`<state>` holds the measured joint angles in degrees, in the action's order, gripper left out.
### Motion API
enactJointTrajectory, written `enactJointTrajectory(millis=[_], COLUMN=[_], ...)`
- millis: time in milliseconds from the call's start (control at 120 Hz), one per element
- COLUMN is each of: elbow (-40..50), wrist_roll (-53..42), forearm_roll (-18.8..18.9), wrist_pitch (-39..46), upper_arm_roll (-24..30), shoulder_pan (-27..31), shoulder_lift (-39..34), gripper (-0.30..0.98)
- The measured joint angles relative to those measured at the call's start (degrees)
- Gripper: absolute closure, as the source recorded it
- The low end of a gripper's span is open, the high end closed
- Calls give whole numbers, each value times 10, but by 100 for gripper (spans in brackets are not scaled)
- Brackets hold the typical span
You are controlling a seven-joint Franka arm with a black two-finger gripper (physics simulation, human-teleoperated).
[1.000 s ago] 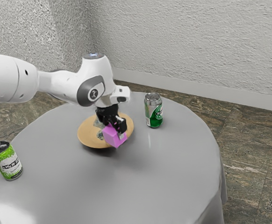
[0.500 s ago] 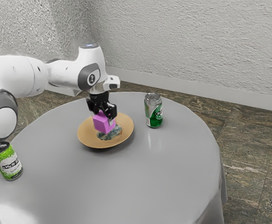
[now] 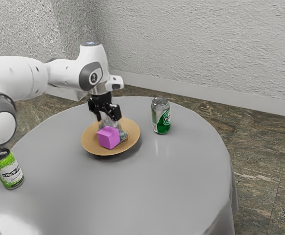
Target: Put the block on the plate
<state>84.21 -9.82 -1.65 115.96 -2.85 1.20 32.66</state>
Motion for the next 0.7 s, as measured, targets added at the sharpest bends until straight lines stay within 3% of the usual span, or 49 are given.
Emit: enactJointTrajectory(millis=[183, 442, 700], elbow=[56, 52, 48], wrist_roll=[-2, -3, -3], forearm_roll=[-1, 6, 7], wrist_pitch=[-37, -139, -194], upper_arm_roll=[1, 2, 5], shoulder_pan=[-7, -22, -27], shoulder_lift=[-103, -226, -258], gripper=[3, 1, 0])
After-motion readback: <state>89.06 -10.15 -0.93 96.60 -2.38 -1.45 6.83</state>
